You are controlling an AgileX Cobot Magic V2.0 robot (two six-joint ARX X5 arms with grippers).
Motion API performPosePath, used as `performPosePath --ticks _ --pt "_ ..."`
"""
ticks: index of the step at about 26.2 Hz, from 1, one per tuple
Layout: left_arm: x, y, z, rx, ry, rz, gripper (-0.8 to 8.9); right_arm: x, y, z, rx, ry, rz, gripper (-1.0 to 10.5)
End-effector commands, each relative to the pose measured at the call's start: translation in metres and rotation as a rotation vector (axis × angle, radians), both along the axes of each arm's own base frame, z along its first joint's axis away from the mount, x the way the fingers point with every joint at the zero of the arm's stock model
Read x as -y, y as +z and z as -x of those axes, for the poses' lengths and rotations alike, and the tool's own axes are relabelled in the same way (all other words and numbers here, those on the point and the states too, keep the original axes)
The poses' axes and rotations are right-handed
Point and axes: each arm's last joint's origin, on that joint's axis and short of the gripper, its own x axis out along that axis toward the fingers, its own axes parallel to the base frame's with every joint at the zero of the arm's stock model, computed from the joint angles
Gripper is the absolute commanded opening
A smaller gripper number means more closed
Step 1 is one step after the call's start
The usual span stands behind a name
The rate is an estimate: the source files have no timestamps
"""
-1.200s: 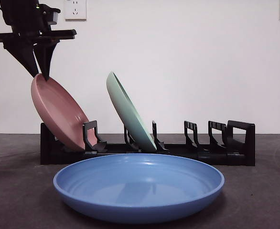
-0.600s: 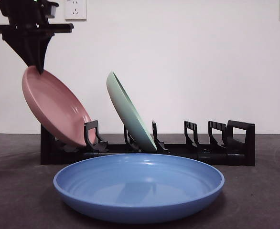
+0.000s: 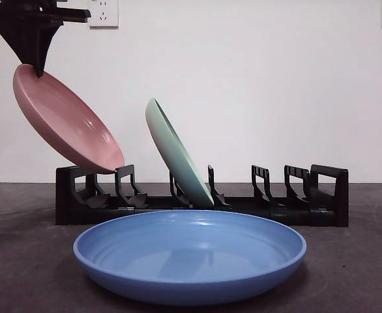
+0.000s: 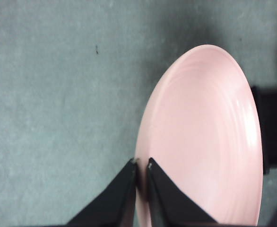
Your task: Place the plate
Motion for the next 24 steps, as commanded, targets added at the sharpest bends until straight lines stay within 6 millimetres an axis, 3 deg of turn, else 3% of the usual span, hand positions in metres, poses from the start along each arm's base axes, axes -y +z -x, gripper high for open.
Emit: performPosePath --ticks 1,12,24 --pt "0.001 0.01 0.002 0.02 -0.015 0.003 0.11 -0.001 0.004 0.0 0.016 0.009 0.0 2.2" --pt "-0.013 0.037 0.049 0.057 -0.061 0.023 0.11 0.0 0.003 0.001 -0.002 0.009 0.012 2.2" --pt "-0.034 -0.004 0.127 0.106 -0.12 0.222 0.11 0.001 0.001 0.002 -0.023 0.009 0.026 2.2"
